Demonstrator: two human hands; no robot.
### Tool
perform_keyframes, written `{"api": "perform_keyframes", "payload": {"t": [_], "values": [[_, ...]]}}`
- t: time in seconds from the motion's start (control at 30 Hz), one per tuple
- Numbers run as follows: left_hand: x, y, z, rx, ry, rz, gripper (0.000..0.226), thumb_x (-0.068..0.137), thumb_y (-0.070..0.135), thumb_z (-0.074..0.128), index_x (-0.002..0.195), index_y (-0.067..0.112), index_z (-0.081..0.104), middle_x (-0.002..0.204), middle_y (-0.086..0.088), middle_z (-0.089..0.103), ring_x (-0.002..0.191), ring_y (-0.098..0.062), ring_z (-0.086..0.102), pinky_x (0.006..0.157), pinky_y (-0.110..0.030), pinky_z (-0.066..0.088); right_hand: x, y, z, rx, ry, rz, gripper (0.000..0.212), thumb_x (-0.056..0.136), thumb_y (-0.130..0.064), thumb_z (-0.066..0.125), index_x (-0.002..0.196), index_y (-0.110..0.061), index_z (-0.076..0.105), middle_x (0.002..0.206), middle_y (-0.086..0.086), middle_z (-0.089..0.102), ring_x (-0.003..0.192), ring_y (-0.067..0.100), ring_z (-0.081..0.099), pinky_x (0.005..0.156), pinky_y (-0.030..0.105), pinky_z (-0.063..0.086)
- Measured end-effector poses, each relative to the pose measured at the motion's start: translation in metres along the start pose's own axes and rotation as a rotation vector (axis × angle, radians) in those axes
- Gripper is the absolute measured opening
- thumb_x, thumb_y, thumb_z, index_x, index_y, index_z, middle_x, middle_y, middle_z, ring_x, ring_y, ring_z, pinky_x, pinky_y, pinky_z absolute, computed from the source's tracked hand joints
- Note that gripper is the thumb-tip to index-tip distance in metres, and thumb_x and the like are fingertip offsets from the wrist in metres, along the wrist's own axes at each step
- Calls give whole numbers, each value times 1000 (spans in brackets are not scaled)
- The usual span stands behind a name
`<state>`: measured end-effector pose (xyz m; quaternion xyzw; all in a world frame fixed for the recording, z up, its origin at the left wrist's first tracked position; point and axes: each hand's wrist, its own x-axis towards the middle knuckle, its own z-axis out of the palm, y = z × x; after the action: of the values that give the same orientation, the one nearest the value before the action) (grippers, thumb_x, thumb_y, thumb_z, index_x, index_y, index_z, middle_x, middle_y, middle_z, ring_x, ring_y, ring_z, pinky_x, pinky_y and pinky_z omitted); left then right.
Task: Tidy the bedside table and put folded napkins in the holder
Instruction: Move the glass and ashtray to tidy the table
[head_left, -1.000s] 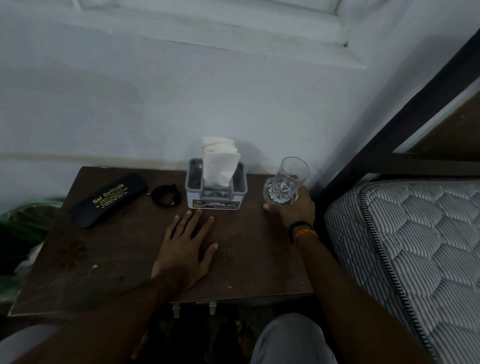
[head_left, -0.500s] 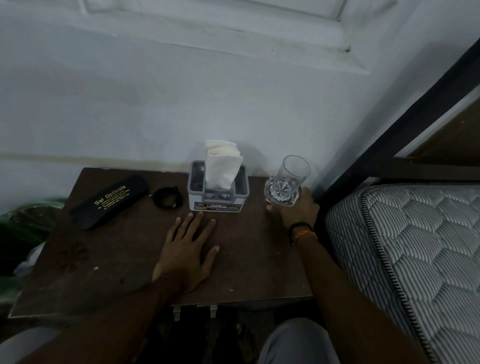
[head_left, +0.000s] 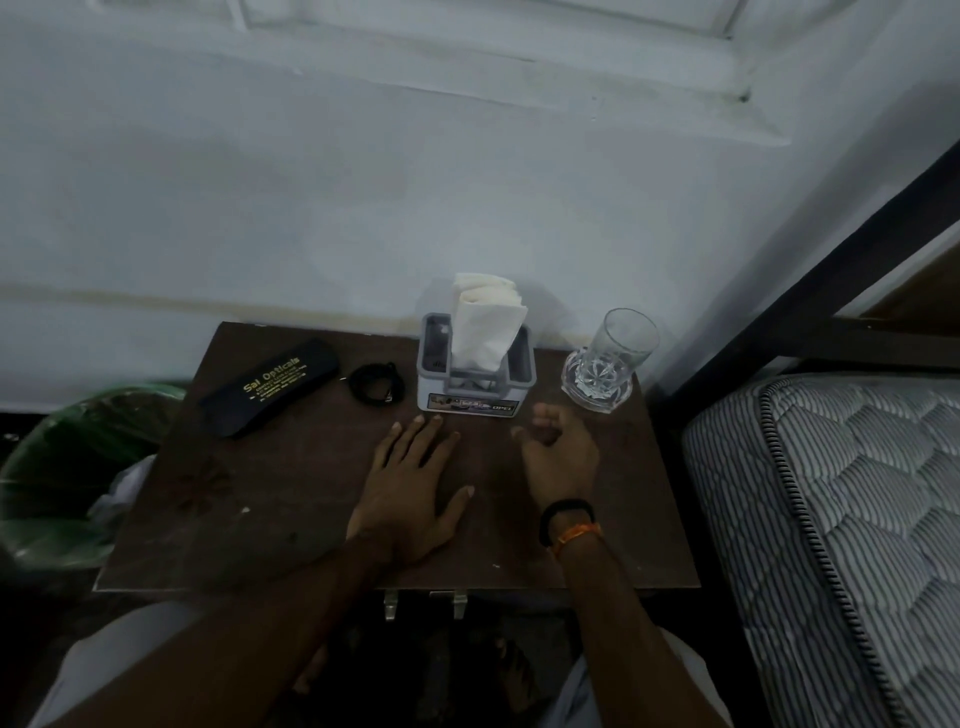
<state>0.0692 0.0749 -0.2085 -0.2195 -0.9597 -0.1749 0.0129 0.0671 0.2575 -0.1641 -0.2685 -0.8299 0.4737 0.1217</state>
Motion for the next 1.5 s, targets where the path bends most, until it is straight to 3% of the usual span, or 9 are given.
{"api": "perform_keyframes", "payload": {"t": [0.13, 0.23, 0.4, 0.5, 0.73, 0.9, 1.07, 1.3, 1.5], "values": [[-6, -3, 1, -160, 75, -47, 66, 87, 56, 49, 139, 15, 46, 152, -5, 38, 144, -25, 30, 120, -43, 23, -2, -7, 8, -3, -89, -22, 47, 76, -10, 80, 120, -13, 63, 103, -4, 64, 93, 12, 59, 78, 20, 44], [-10, -6, -4, -379, 175, -131, 58, 86, 42, 61, 134, 14, 43, 144, -4, 38, 134, -18, 39, 111, -40, 40, -3, -10, 11, 24, -86, -36, 49, 76, -7, 79, 121, -15, 62, 100, -8, 60, 94, 13, 59, 79, 22, 45], [-4, -6, -16, -653, 253, -287, 82, 88, 32, 68, 153, 19, 19, 157, 4, 19, 129, -8, 42, 104, -24, 41, -3, -10, 14, 53, -165, -2, 54, 75, -7, 79, 124, -21, 61, 106, -8, 63, 95, 13, 60, 68, 9, 40], [6, -4, -19, -724, 250, -343, 88, 87, 27, 70, 155, 22, 13, 157, 3, 23, 121, -5, 46, 96, -16, 40, -4, -9, 16, 57, -173, -1, 59, 72, -9, 81, 125, -25, 61, 111, -7, 66, 92, 13, 63, 64, 8, 41], [21, -10, -17, -727, 217, -277, 77, 88, 25, 68, 151, 30, 25, 148, 7, 38, 126, -7, 45, 101, -22, 45, -3, -11, 17, 79, -187, -51, 58, 72, -7, 80, 122, -30, 62, 106, -14, 67, 91, 8, 64, 69, 9, 46], [24, -8, -15, -755, 229, -245, 76, 86, 23, 69, 148, 36, 28, 132, 20, 39, 122, -2, 46, 93, -6, 37, -1, -12, 16, 92, -182, -70, 53, 73, -5, 78, 117, -30, 64, 104, -14, 68, 92, 2, 62, 77, 13, 50], [29, -4, -13, -740, 182, -212, 79, 85, 25, 71, 149, 35, 27, 133, 21, 38, 126, -4, 44, 100, -16, 42, 5, -12, 8, 88, -154, -23, 49, 73, -5, 79, 116, -24, 65, 103, -8, 70, 95, 12, 67, 77, 14, 50], [36, 1, -7, -729, 111, -198, 84, 82, 36, 71, 151, 35, 23, 146, 10, 39, 132, -7, 41, 111, -36, 42, 12, -15, -1, 59, -140, 16, 49, 76, -5, 77, 122, -17, 64, 110, -4, 67, 98, 10, 59, 69, 6, 37], [31, 0, -22, -731, 98, -237, 66, 87, 34, 69, 145, 30, 38, 136, 9, 48, 120, -4, 48, 101, -24, 45, 3, -12, 3, -19, 61, 123, 35, 75, -13, 78, 107, -17, 66, 105, 0, 68, 99, 18, 62, 85, 24, 43]]}}
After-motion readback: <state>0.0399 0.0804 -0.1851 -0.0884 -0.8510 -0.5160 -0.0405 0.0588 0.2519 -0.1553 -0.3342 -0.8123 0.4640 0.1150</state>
